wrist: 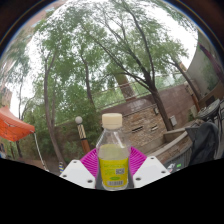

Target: Pour water

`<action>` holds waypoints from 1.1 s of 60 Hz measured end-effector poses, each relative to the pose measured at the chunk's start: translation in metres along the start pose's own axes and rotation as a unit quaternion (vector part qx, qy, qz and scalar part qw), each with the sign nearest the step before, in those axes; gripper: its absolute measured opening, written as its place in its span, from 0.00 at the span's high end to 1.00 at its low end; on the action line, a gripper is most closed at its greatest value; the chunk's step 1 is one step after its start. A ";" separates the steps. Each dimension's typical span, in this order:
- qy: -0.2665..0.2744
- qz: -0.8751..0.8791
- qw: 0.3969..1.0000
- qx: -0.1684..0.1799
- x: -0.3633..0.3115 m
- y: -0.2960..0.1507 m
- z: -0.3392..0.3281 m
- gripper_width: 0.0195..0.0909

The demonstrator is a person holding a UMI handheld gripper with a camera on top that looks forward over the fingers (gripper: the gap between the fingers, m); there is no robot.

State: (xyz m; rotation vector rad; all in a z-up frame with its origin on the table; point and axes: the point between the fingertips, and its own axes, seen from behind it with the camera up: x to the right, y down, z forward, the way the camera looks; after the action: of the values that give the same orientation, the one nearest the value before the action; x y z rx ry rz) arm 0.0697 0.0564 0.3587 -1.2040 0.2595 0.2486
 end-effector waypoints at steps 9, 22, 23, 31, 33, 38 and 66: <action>0.117 -0.206 0.969 -0.072 0.159 0.070 -0.026 0.75; 0.152 -0.187 0.952 -0.186 0.282 0.212 -0.046 0.74; 0.153 -0.190 0.952 -0.188 0.286 0.215 -0.048 0.74; 0.166 -0.208 0.939 -0.218 0.322 0.242 -0.064 0.72; 0.166 -0.211 0.941 -0.204 0.322 0.242 -0.059 0.72; 0.174 -0.184 0.945 -0.206 0.330 0.240 -0.065 0.71; 0.150 -0.149 0.944 -0.254 0.250 0.218 -0.171 0.09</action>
State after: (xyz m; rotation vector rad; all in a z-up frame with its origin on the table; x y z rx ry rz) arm 0.2232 -0.0177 0.0272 -1.7775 0.2823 -0.1482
